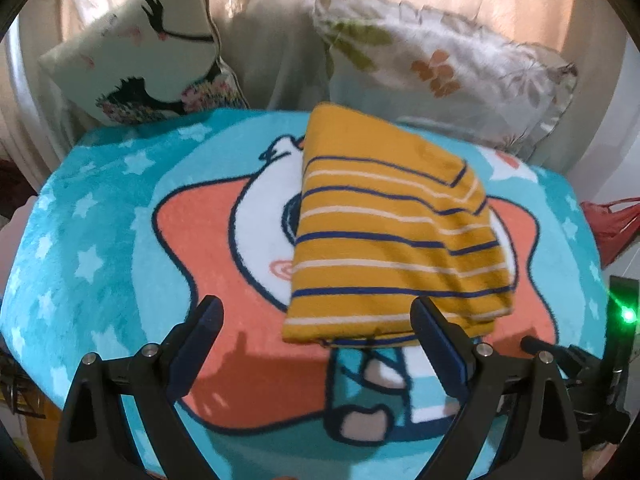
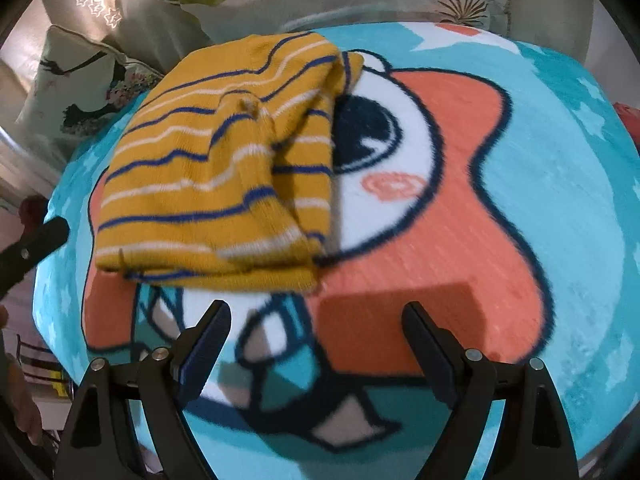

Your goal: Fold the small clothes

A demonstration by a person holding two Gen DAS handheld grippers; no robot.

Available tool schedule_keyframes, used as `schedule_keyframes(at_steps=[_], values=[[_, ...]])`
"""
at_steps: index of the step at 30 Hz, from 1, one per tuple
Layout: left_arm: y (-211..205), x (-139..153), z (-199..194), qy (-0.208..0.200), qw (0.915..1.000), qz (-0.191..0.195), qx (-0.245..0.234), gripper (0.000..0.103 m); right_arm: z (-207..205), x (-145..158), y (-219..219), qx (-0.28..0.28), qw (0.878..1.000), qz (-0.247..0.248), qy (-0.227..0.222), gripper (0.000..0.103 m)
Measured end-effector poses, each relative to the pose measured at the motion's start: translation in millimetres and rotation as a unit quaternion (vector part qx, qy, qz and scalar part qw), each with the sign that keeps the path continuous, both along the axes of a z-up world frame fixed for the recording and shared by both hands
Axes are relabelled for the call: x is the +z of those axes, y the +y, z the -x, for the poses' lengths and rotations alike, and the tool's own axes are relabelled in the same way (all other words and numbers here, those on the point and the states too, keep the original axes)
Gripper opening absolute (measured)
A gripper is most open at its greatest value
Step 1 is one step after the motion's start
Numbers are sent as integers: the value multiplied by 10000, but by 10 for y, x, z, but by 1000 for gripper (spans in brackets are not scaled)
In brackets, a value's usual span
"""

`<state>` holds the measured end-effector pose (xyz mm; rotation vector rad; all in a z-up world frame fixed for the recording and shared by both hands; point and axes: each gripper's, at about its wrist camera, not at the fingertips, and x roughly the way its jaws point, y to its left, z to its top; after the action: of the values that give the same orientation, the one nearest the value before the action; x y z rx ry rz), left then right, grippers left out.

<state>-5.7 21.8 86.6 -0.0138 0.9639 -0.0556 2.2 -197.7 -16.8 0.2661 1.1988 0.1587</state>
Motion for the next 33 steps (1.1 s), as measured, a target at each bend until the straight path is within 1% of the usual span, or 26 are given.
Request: schedule_keyframes(at_steps=[2, 7, 9, 15, 20, 22, 25, 26, 27, 30, 33], values=[[-14, 70, 89, -153, 9999, -21, 78, 94, 49, 14, -31, 26, 10000, 12, -35, 91], [-52, 211, 275, -372, 9991, -150, 141, 94, 195, 115, -74, 84, 9997, 25, -217, 91], [-54, 273, 347, -453, 9986, -231, 142, 94, 222, 168, -51, 121, 9995, 35, -303, 91], [11, 456, 535, -740, 9965, -304, 254, 94, 294, 357, 87, 274, 9978, 112, -597, 91], [62, 604, 717, -1128, 9922, -349, 400, 94, 353, 484, 196, 400, 9957, 153, -822, 91], [70, 680, 808, -1366, 9890, -346, 458, 94, 377, 523, 225, 437, 9949, 161, -891, 91], [105, 811, 940, -1746, 9828, -207, 558, 97, 429, 597, 241, 455, 9932, 203, -1050, 91], [123, 860, 986, -1893, 9800, -112, 606, 102, 438, 620, 244, 454, 9926, 230, -1099, 91], [134, 897, 1023, -2013, 9775, -23, 627, 103, 456, 648, 243, 449, 9919, 262, -1161, 91], [194, 1002, 1099, -2342, 9696, 280, 646, 103, 515, 740, 242, 415, 9892, 350, -1359, 91], [207, 1028, 1100, -2361, 9691, 358, 616, 103, 568, 806, 248, 389, 9862, 527, -1523, 91]])
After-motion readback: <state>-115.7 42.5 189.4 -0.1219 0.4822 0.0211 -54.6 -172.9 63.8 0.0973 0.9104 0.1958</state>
